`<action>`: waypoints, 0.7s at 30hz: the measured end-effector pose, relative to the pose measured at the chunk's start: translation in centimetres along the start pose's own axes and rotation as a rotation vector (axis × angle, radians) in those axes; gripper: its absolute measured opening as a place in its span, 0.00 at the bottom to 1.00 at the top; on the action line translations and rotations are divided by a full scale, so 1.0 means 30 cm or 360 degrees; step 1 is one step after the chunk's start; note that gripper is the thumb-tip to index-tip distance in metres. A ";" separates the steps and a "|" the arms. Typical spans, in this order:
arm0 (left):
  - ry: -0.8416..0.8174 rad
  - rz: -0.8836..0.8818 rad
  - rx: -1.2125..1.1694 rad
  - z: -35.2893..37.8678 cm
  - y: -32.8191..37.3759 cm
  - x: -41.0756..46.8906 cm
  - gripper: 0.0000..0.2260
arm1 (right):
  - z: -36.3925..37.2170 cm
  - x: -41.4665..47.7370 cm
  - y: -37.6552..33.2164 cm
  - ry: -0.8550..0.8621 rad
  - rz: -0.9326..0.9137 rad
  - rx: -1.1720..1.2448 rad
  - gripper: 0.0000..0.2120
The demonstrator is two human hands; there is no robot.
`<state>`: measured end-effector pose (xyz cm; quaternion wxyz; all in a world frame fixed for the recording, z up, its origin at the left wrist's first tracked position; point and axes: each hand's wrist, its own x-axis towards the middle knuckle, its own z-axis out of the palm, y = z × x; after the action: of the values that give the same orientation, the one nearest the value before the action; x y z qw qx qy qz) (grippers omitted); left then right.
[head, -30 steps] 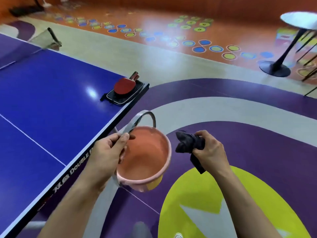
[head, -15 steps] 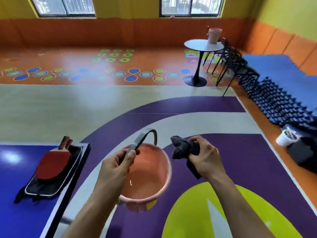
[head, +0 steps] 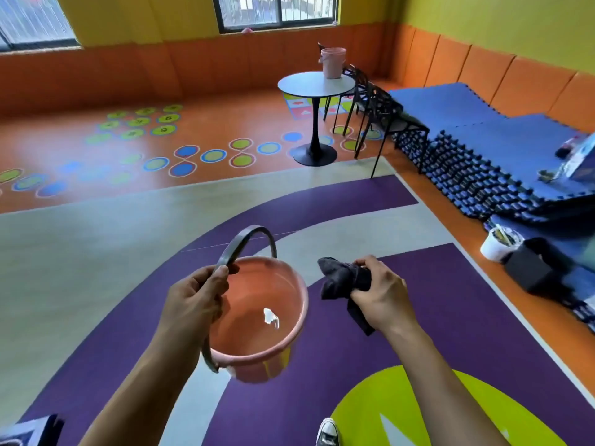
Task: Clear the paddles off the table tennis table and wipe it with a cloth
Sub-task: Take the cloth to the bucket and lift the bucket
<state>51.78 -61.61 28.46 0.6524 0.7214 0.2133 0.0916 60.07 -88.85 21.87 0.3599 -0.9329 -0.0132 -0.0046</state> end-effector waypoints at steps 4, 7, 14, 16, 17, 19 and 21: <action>-0.0027 0.0025 -0.0079 0.151 0.089 0.246 0.11 | -0.047 0.330 0.043 -0.0020 -0.0005 0.0012 0.18; -0.0033 0.0061 -0.0078 0.260 0.146 0.438 0.11 | -0.078 0.576 0.072 0.0001 -0.0031 -0.0023 0.18; -0.0034 0.0017 -0.0117 0.578 0.237 0.921 0.11 | -0.081 1.136 0.116 0.0056 -0.0064 -0.0200 0.18; -0.0053 -0.0008 -0.0138 0.653 0.249 1.057 0.11 | -0.075 1.287 0.128 0.0061 -0.0058 -0.0193 0.18; -0.0065 -0.0012 -0.0161 0.691 0.261 1.143 0.11 | -0.069 1.379 0.133 0.0062 -0.0067 -0.0200 0.18; -0.0085 -0.0029 -0.0172 0.757 0.279 1.315 0.11 | -0.055 1.552 0.145 0.0054 -0.0042 -0.0216 0.18; -0.0097 -0.0041 -0.0159 0.818 0.308 1.470 0.11 | -0.053 1.705 0.150 0.0041 -0.0008 -0.0226 0.17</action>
<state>102.95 -65.46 27.85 0.6949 0.6876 0.1978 0.0719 111.33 -92.16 20.95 0.2930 -0.9559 -0.0104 -0.0184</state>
